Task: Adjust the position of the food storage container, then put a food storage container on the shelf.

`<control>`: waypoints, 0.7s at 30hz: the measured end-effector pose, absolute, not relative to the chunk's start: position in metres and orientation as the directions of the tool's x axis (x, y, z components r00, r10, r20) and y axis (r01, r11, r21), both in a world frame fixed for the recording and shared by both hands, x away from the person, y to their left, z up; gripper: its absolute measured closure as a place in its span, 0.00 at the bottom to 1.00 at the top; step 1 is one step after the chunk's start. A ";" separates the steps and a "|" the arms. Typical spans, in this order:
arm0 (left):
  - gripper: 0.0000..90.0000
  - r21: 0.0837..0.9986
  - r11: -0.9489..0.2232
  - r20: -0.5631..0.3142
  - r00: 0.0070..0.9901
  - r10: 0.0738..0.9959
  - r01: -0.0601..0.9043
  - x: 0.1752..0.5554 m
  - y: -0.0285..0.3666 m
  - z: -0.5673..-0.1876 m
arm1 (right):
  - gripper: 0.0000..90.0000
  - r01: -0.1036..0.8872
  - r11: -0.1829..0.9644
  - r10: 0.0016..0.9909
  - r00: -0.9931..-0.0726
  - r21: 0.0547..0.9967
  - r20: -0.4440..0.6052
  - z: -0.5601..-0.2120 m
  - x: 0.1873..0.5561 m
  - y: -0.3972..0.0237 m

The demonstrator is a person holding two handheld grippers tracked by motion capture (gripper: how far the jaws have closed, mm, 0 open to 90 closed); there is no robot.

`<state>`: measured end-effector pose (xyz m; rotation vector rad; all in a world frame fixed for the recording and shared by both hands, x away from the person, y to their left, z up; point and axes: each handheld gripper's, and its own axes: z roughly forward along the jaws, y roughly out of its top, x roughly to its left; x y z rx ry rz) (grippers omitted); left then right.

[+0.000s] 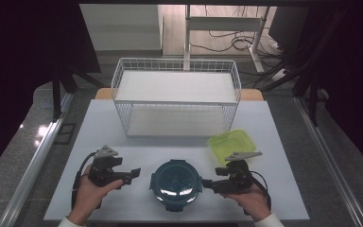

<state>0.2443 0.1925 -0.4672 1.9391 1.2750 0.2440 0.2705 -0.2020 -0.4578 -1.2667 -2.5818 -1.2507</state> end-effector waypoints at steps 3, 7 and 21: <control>0.18 0.696 -0.168 -0.263 0.466 0.845 0.698 0.242 0.194 -0.466 | 0.21 0.663 0.347 0.666 -0.672 0.664 0.323 -0.458 0.265 -0.200; 0.17 0.703 -0.150 -0.274 0.460 0.845 0.695 0.239 0.193 -0.463 | 0.20 0.686 0.294 0.665 -0.647 0.666 0.373 -0.458 0.262 -0.201; 0.11 0.654 -0.058 -0.438 0.440 0.784 0.754 0.234 0.194 -0.472 | 0.17 0.736 0.244 0.688 -0.590 0.631 0.422 -0.467 0.265 -0.190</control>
